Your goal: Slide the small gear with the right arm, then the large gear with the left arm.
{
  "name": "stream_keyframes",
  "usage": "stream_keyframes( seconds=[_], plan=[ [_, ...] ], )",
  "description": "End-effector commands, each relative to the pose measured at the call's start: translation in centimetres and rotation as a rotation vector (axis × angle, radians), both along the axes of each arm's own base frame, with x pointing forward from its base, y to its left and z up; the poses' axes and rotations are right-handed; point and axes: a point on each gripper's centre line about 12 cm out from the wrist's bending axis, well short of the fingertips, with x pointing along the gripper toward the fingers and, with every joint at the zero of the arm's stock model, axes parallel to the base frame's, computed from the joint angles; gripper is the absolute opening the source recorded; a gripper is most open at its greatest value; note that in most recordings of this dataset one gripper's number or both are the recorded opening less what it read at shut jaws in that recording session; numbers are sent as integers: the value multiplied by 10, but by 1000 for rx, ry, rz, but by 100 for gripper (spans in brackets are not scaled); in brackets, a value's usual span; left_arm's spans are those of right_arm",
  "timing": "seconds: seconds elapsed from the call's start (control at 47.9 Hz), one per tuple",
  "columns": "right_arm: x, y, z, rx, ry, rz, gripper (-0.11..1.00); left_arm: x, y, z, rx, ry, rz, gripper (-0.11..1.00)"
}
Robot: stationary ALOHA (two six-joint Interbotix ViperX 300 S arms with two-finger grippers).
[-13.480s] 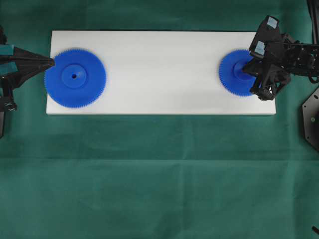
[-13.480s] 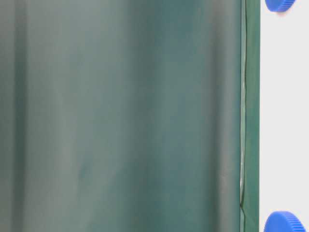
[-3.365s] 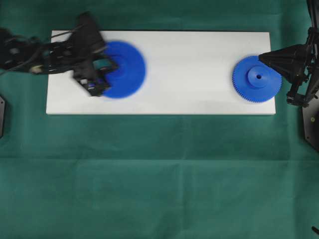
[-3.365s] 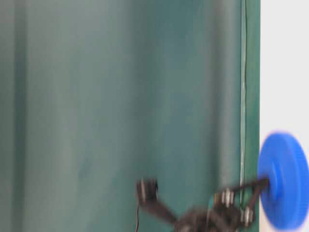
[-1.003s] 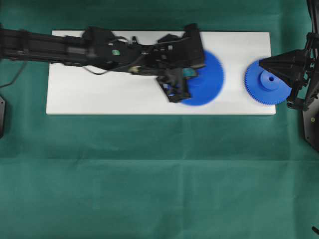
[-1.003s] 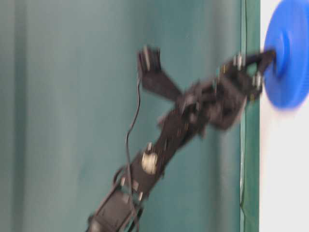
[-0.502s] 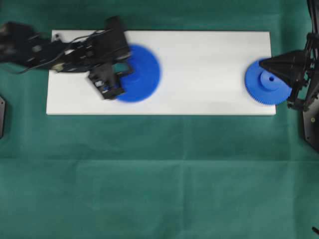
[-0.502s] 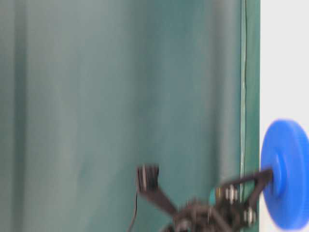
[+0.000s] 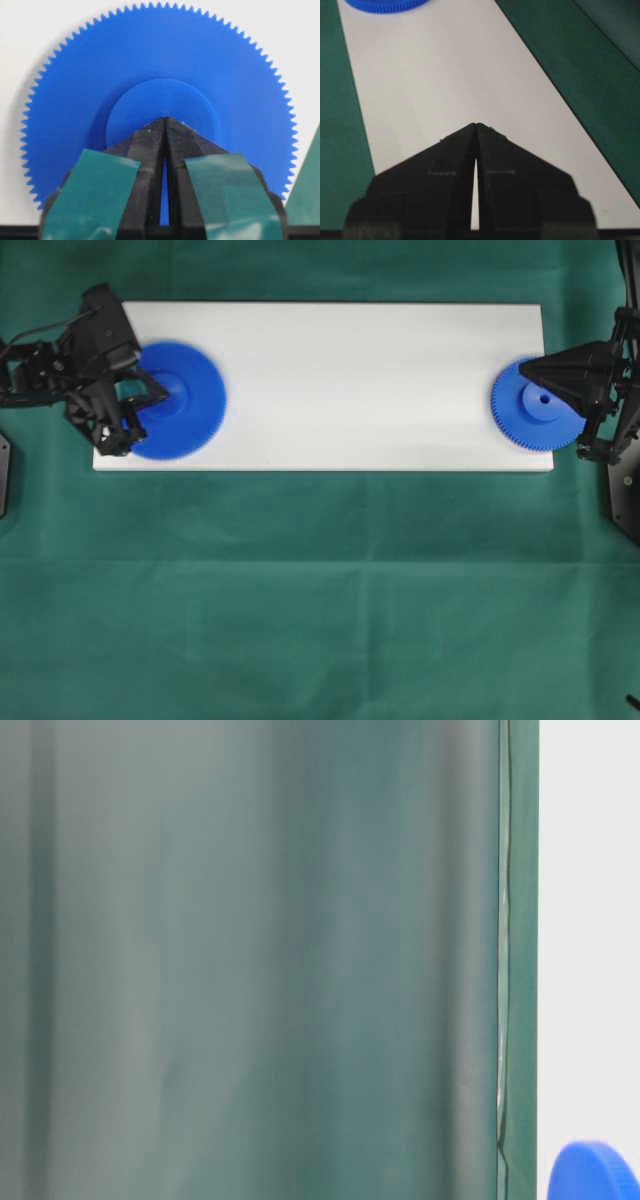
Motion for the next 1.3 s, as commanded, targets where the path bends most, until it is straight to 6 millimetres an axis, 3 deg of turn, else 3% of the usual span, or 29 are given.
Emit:
stream_keyframes(
  seconds=[0.0, 0.167, 0.878, 1.275],
  plan=[
    [4, 0, 9, -3, -31, 8, 50, -16, -2, -8, -16, 40, 18, -1],
    [4, 0, 9, -2, -29, 8, 50, -22, -1, -6, -11, 24, 32, -1],
    [4, 0, 8, -2, -28, 8, 50, -12, 3, 5, 5, -11, 29, -1],
    [4, 0, 9, -2, -29, 8, 50, 1, 8, 42, 62, -139, 22, -1]
  ],
)
